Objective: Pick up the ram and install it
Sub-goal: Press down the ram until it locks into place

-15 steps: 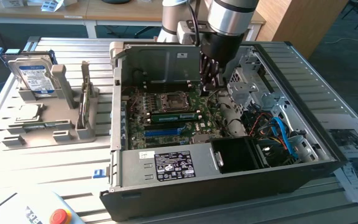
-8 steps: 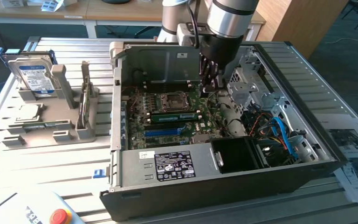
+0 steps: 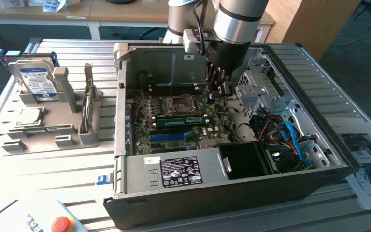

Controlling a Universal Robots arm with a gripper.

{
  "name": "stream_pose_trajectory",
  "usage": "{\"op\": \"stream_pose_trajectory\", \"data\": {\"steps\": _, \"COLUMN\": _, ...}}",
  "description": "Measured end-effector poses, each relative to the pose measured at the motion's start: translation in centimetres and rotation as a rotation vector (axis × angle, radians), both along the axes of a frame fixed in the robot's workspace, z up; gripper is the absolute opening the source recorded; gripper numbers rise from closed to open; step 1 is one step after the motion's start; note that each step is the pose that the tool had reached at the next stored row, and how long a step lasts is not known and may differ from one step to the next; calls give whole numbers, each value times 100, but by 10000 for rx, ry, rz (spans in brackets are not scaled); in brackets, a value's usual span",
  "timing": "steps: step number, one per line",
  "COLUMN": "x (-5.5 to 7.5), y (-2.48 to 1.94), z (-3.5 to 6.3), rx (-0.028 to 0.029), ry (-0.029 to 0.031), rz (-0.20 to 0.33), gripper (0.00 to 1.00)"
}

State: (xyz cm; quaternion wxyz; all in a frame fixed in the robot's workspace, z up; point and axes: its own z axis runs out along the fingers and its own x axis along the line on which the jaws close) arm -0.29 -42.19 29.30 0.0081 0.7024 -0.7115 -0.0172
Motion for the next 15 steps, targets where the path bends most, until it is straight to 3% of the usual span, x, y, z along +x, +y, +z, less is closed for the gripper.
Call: {"op": "stream_pose_trajectory", "data": {"steps": 15, "x": 0, "y": 0, "z": -153, "rx": 0, "ry": 0, "rz": 0, "gripper": 10}}
